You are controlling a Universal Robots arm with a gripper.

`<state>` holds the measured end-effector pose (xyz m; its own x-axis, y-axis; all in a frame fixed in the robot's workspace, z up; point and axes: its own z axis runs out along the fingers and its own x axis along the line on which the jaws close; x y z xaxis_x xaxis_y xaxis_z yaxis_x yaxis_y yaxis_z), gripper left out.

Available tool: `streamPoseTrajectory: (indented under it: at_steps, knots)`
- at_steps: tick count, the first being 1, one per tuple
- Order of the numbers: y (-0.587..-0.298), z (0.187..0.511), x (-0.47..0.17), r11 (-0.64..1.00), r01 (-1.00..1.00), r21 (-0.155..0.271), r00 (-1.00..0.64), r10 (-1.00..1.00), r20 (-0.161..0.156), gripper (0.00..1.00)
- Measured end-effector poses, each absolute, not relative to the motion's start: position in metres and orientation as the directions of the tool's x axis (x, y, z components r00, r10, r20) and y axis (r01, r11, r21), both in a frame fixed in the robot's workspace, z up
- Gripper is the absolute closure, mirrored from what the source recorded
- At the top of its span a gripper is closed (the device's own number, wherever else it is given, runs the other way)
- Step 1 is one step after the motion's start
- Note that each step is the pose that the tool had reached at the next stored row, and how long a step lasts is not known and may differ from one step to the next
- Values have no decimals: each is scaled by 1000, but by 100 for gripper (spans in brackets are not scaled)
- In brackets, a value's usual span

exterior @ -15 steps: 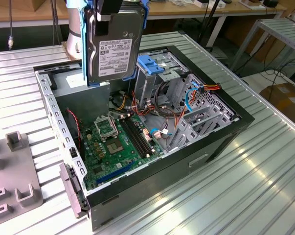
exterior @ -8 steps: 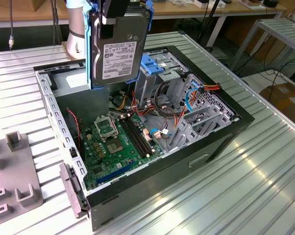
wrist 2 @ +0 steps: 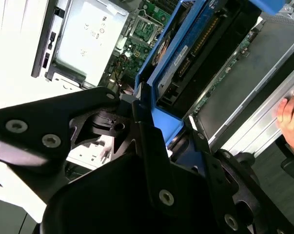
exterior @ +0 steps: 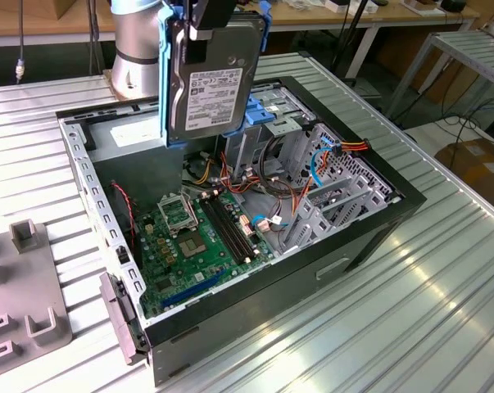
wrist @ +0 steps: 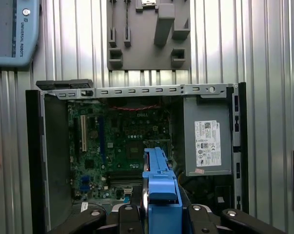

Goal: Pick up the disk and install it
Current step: 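Insert the disk into the insertion slot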

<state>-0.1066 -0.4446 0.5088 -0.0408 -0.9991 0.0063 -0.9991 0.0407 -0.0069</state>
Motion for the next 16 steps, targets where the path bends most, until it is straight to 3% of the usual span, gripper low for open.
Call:
streamPoseTrajectory:
  at_steps: [16]
  knots:
    - [-447, 509, -87, 41, -999, -7, -41, -999, 6, 63]
